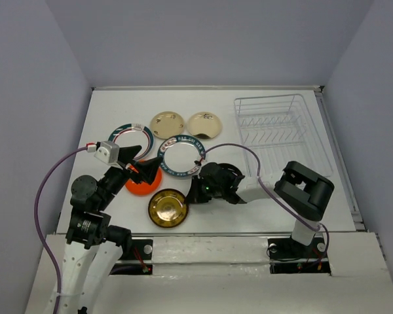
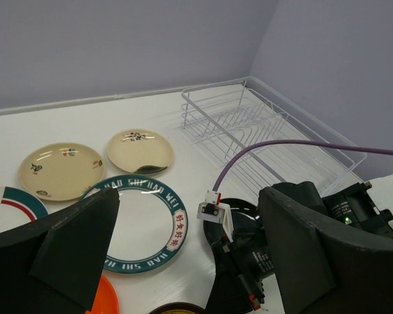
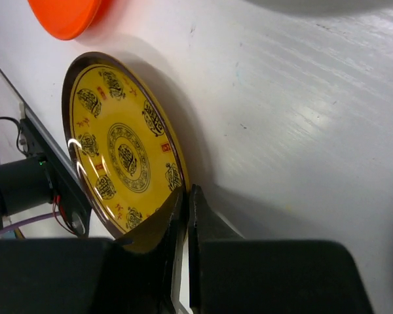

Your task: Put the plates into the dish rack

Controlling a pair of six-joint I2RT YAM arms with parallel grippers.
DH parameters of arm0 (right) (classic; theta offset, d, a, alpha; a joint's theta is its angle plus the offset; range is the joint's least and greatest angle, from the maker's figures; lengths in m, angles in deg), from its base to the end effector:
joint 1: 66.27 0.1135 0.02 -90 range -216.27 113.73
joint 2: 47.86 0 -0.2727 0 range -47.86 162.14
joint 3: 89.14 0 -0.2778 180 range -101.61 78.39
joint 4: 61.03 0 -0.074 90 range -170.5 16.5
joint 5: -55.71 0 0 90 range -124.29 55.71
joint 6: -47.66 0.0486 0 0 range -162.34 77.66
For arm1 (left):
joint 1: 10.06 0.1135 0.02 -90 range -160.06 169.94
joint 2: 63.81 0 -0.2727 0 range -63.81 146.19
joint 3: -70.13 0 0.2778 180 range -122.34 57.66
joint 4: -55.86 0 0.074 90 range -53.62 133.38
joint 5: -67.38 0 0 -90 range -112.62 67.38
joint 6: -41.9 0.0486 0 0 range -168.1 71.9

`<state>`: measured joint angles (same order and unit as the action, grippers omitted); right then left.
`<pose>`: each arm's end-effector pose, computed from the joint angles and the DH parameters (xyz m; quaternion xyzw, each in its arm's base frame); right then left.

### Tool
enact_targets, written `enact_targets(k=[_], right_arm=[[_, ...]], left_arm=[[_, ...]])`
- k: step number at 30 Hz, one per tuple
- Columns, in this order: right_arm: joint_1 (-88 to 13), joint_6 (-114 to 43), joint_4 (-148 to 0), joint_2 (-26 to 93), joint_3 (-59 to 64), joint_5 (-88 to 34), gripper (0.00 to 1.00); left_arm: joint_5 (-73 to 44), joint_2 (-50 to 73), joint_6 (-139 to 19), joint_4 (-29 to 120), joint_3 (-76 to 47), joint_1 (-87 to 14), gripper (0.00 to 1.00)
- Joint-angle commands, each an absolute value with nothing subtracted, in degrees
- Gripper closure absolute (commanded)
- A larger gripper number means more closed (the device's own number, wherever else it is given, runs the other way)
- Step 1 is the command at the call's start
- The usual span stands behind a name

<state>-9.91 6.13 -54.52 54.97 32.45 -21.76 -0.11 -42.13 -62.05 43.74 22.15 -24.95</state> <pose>0.1988 0.3179 0.1103 -0.1092 0.8877 0.4057 0.1885 0.1217 -0.0516 0.3665 0.1589 0.6013 -0.3088 0.7196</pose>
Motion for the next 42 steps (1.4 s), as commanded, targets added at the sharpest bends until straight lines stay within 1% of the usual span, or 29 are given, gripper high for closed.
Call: enact_targets(k=[1, 4, 5, 6, 7, 10, 11, 14, 15, 17, 18, 19, 21, 26, 27, 33, 42], right_arm=[[-9.32, 6.18, -51.96, 51.21, 35.57, -23.03, 0.93], [-9.32, 3.82, -57.48, 40.24, 37.86, -25.41, 0.93], [-9.32, 1.72, -63.25, 32.38, 37.95, -28.37, 0.93], [-9.32, 0.48, -66.52, 28.21, 37.61, -30.58, 0.93], [-9.32, -0.75, -74.21, 24.51, 35.34, -36.95, 0.93], [-9.93, -6.90, -85.85, 13.27, 29.98, -47.09, 0.93], [-12.19, -10.48, -87.46, 11.74, 25.96, -52.17, 0.93], [-18.61, -15.77, -91.68, 9.10, 19.78, -57.83, 0.93], [-24.20, -19.79, -92.13, 8.92, 16.11, -58.63, 0.93], [-29.51, -23.86, -93.44, 9.44, 12.22, -62.04, 0.93], [-31.97, -27.10, -94.15, 11.27, 8.29, -66.24, 0.93], [-36.43, -28.44, -94.76, 12.51, 6.42, -66.98, 0.93], [-38.49, -32.46, -96.26, 16.46, 2.21, -70.93, 0.93], [-39.02, -38.72, -97.58, 24.64, -2.64, -80.58, 0.93], [-39.02, -40.04, -97.58, 26.74, -2.91, -81.05, 0.93], [-39.55, -41.72, -97.58, 32.47, -4.76, -79.03, 0.93], [-39.55, -44.44, -97.67, 38.71, -5.99, -80.17, 0.93]], left_arm=[[0.85, -42.80, -61.81, 45.23, 20.30, -24.73, 0.01], [0.85, -42.89, -61.81, 45.14, 20.30, -24.73, 0.01], [0.85, -42.80, -61.81, 45.23, 20.30, -24.73, 0.01], [0.85, -42.71, -61.89, 45.57, 20.30, -24.65, 0.01], [0.94, -42.62, -61.98, 45.75, 20.30, -24.73, 0.01], [1.03, -42.10, -62.33, 46.37, 20.22, -24.82, 0.01], [1.11, -41.92, -62.33, 46.46, 20.22, -24.73, 0.01], [1.03, -41.83, -62.33, 46.55, 20.22, -25.17, 0.01], [1.03, -41.83, -62.25, 46.46, 20.30, -25.35, 0.01], [0.94, -41.92, -62.07, 46.28, 20.22, -26.05, 0.01], [0.85, -42.09, -62.07, 46.28, 20.22, -26.23, 0.01], [0.85, -42.27, -61.98, 46.28, 20.22, -26.40, 0.01], [0.50, -42.71, -61.98, 46.11, 20.22, -26.67, 0.01], [0.24, -42.71, -62.07, 45.84, 20.30, -27.02, 0.01], [0.15, -42.71, -62.07, 45.84, 20.30, -26.93, 0.01], [-0.12, -42.45, -62.25, 45.93, 20.30, -27.02, 0.01], [-2.84, -42.27, -63.83, 45.93, 20.57, -27.02, 0.01]])
